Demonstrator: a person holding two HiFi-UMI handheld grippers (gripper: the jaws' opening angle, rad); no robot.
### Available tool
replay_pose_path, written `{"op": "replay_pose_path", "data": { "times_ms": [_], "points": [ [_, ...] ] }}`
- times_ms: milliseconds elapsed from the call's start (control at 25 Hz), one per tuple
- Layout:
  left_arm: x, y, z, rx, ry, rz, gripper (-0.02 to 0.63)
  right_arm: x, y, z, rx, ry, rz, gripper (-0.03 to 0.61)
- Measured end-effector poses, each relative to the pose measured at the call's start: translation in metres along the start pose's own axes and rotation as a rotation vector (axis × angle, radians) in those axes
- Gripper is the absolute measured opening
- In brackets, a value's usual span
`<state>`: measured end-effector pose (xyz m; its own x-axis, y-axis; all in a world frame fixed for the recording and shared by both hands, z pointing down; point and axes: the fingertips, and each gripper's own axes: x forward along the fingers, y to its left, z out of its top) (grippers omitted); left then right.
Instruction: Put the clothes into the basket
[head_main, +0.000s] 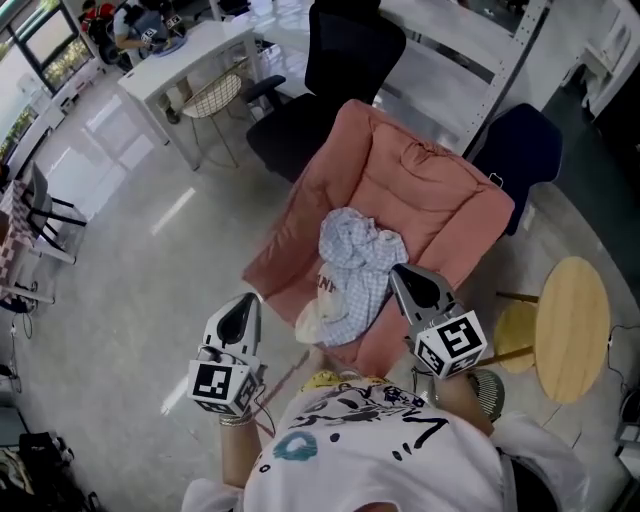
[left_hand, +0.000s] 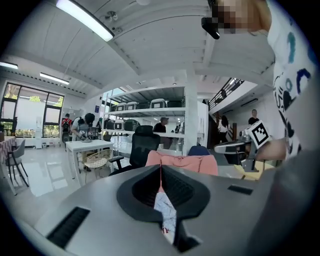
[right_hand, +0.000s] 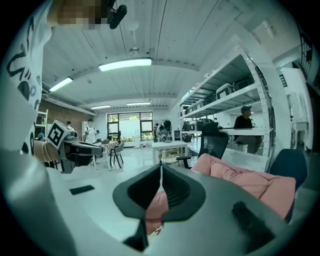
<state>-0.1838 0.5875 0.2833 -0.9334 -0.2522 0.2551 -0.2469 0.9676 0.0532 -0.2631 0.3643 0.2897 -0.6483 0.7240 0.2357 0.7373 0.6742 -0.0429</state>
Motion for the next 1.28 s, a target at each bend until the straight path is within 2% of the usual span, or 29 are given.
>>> {"op": "replay_pose_path", "data": {
  "times_ms": [240,640,840,1280],
  "points": [
    [0.061,0.027,0.015,0.026,0.025,-0.114,0.018,0.022,-0.024,0.011,0.022,0.001,-0.101,0.029],
    [0.157,0.041,0.011,0.072,0.070,-0.285,0.020,0.041,-0.062,-0.016,0.092,0.068,-0.271,0.029],
    [0.202,0.038,-0.018,0.133,0.132,-0.377,0.020,0.059,-0.071,-0.040,0.118,0.110,-0.313,0.029],
    [0.290,0.007,-0.102,0.085,0.189,-0.483,0.019,0.098,-0.110,-0.134,0.216,0.210,-0.411,0.031]
  ]
}}
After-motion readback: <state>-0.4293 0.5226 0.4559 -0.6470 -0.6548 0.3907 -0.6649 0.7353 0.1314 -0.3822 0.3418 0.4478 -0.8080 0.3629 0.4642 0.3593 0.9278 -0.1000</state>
